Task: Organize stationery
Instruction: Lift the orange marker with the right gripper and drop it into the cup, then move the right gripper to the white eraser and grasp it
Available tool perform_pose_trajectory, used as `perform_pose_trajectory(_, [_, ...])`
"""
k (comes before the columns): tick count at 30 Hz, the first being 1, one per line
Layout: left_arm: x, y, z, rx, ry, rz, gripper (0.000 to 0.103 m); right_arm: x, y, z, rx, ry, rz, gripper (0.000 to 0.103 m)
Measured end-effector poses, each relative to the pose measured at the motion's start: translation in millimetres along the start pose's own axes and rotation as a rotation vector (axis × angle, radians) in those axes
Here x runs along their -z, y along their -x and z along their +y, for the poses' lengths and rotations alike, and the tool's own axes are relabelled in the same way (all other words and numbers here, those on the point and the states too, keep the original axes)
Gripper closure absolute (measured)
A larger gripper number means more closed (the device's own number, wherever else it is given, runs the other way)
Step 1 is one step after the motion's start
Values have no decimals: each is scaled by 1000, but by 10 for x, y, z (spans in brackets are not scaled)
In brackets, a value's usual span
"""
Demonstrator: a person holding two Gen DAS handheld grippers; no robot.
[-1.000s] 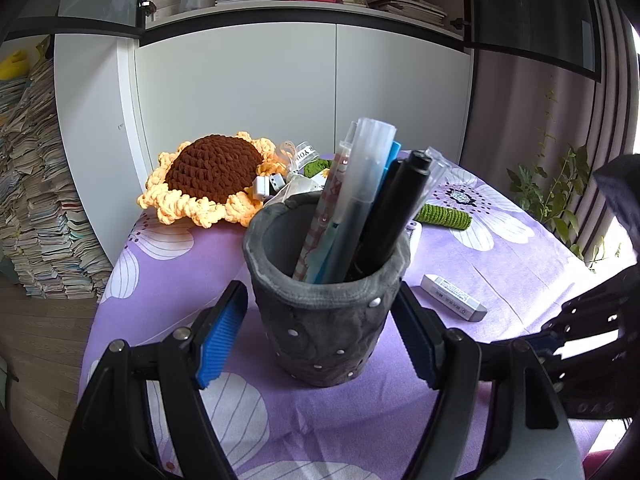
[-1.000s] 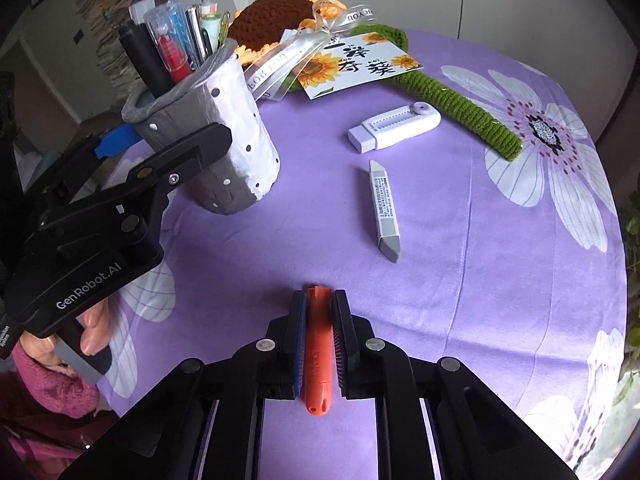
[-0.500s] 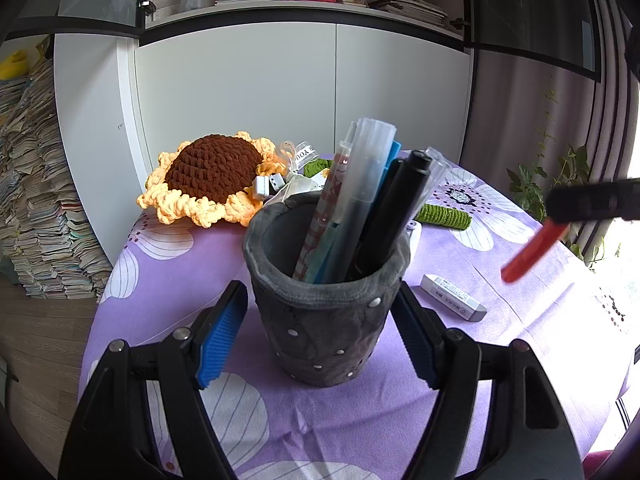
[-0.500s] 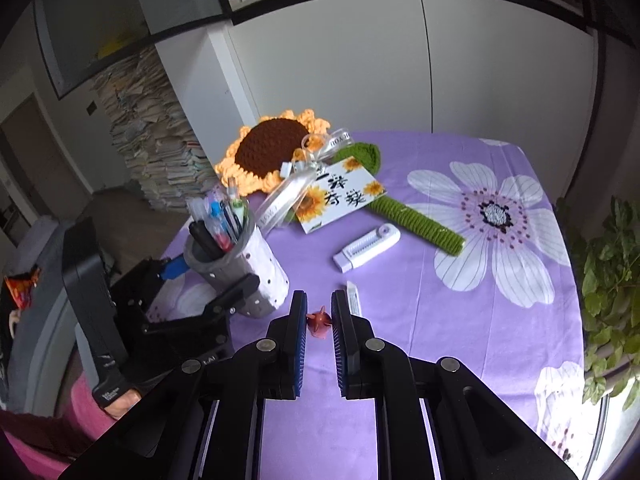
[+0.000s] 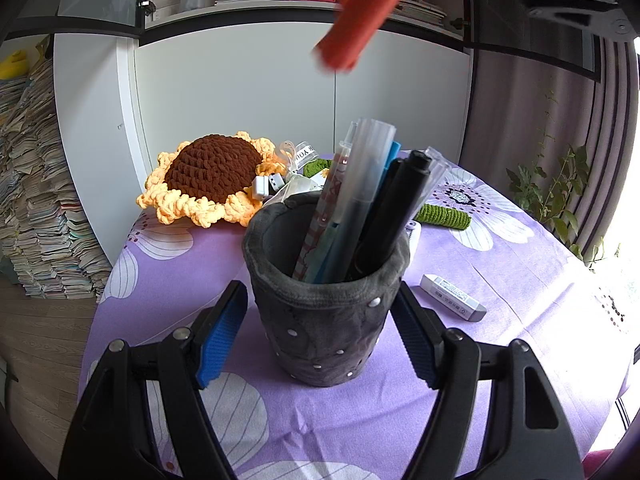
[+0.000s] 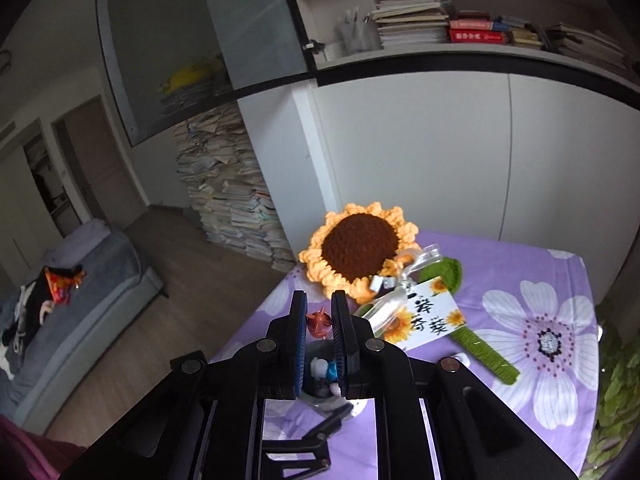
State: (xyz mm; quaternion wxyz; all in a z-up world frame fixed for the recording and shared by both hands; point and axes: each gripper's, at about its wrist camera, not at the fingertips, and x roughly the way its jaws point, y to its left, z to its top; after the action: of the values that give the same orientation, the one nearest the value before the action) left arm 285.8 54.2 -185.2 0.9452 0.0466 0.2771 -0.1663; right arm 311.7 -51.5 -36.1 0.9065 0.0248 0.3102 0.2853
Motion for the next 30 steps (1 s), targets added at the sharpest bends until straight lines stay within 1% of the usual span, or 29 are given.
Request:
perform_pose_trajectory(3, [0, -8, 1, 3, 2, 3, 30, 31, -288, 21, -30, -1, 82, 90])
perform_pose_trajectory(4, [0, -11, 3, 2, 2, 4, 30, 54, -368, 22, -27, -2, 105, 90])
perform_pose_trajectory(6, [-1, -15, -7, 1, 1, 4, 30, 112, -508, -4, -12, -10, 141, 90])
perform_pose_trajectory(10, [-1, -12, -17, 0, -4, -2, 30, 199, -694, -67, -9, -24, 193, 90])
perform_pose_trajectory(13, [-1, -13, -28, 1, -5, -2, 30, 235, -769, -101, -2, -26, 219, 90])
perform_pose_trajectory(16, [-4, -18, -24, 1, -3, 0, 30, 254, -783, -162, -12, -61, 231, 90])
perform_pose_trajectory(20, [-2, -9, -31, 0, -5, -4, 30, 241, -605, -263, 1, -101, 190, 89])
perform_pose_trajectory(23, [0, -8, -35, -1, -6, -5, 30, 255, -398, -367, 41, -117, 147, 89])
perform_pose_trajectory(25, [1, -7, -35, 0, -6, -5, 30, 324, -328, -504, 104, -130, 159, 89])
perform_pose_trajectory(27, [1, -4, -34, -1, -6, -6, 30, 457, -352, -690, 174, -159, 212, 89])
perform_pose_trajectory(30, [2, 5, -32, -2, -8, -8, 30, 796, -501, -995, 270, -218, 341, 89])
